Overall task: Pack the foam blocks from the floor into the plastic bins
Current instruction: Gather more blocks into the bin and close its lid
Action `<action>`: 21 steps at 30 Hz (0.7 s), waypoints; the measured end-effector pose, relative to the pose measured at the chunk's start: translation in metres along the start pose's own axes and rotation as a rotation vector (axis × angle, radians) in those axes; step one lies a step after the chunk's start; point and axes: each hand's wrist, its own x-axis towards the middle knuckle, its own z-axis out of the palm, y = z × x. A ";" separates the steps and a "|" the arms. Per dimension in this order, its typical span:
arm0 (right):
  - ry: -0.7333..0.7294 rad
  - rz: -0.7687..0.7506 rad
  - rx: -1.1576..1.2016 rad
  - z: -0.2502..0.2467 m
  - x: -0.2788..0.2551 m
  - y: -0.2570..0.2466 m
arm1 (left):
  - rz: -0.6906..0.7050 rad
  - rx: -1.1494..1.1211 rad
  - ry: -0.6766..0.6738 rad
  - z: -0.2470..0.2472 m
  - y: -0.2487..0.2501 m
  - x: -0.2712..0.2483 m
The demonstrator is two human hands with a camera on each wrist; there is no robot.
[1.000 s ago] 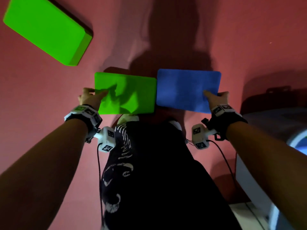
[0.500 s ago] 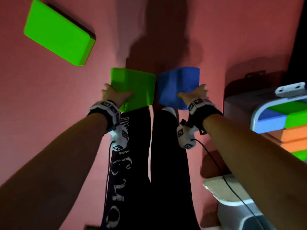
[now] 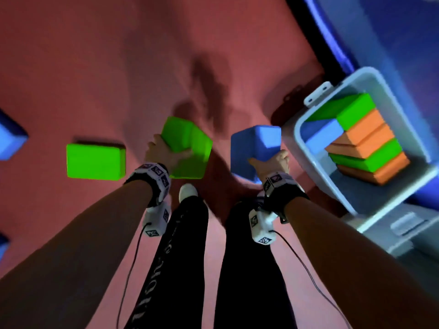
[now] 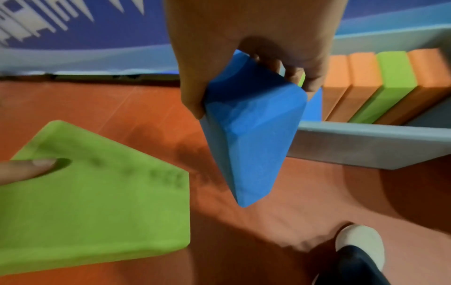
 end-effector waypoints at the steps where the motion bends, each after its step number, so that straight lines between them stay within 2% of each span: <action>1: 0.000 0.014 0.055 -0.023 0.001 0.008 | 0.034 0.017 0.002 -0.003 0.027 -0.009; 5: 0.078 0.085 0.242 -0.102 0.016 0.045 | 0.166 0.008 -0.006 0.000 0.127 -0.039; 7: 0.107 0.103 0.278 -0.145 0.029 0.067 | 0.254 0.001 0.001 0.014 0.180 -0.059; 11: 0.138 0.157 0.359 -0.197 0.056 0.110 | 0.357 0.014 0.011 0.059 0.249 -0.091; 15: 0.193 0.212 0.390 -0.228 0.090 0.160 | 0.470 0.035 -0.006 0.128 0.303 -0.117; 21: 0.260 0.295 0.389 -0.244 0.119 0.228 | 0.520 0.013 -0.099 0.216 0.349 -0.140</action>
